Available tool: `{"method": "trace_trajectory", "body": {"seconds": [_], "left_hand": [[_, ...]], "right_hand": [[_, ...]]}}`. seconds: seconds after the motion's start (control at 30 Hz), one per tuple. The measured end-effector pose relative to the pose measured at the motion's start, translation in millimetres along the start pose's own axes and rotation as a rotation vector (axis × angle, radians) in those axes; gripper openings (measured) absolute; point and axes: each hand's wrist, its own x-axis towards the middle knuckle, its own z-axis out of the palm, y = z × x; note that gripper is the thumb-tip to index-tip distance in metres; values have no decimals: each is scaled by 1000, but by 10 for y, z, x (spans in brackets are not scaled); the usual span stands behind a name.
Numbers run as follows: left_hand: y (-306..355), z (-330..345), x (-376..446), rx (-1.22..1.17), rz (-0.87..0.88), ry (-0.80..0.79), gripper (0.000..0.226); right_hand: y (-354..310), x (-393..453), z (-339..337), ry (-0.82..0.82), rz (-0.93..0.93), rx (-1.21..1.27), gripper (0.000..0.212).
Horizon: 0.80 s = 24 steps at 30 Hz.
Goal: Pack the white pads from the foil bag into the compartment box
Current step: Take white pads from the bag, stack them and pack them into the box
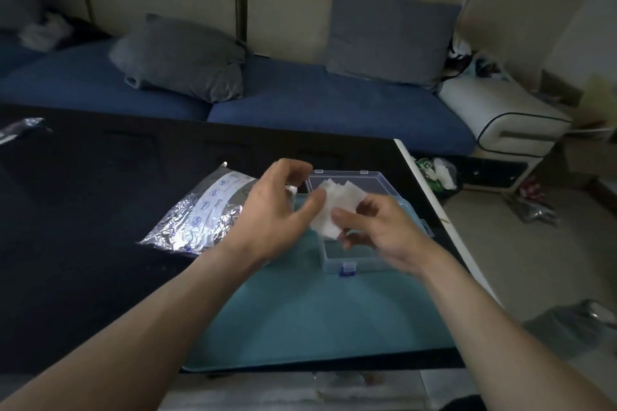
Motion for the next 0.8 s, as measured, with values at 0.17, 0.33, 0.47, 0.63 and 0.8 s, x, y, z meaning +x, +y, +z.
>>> {"method": "trace_trajectory", "body": {"seconds": [0.17, 0.33, 0.47, 0.63, 0.8], "left_hand": [[41, 115, -43, -556, -353, -432, 49], [107, 166, -114, -766, -546, -432, 24], [103, 154, -93, -840, -601, -402, 19], [134, 156, -118, -1045, -636, -572, 25], [159, 165, -109, -1112, -664, -510, 22]], "right_hand": [[-13, -99, 54, -85, -78, -71, 20], [0, -99, 75, 157, -132, -296, 41], [-21, -137, 81, 116, -258, -621, 75], [-34, -158, 137, 64, -323, -808, 96], [-68, -128, 157, 155, -354, -888, 74]]}}
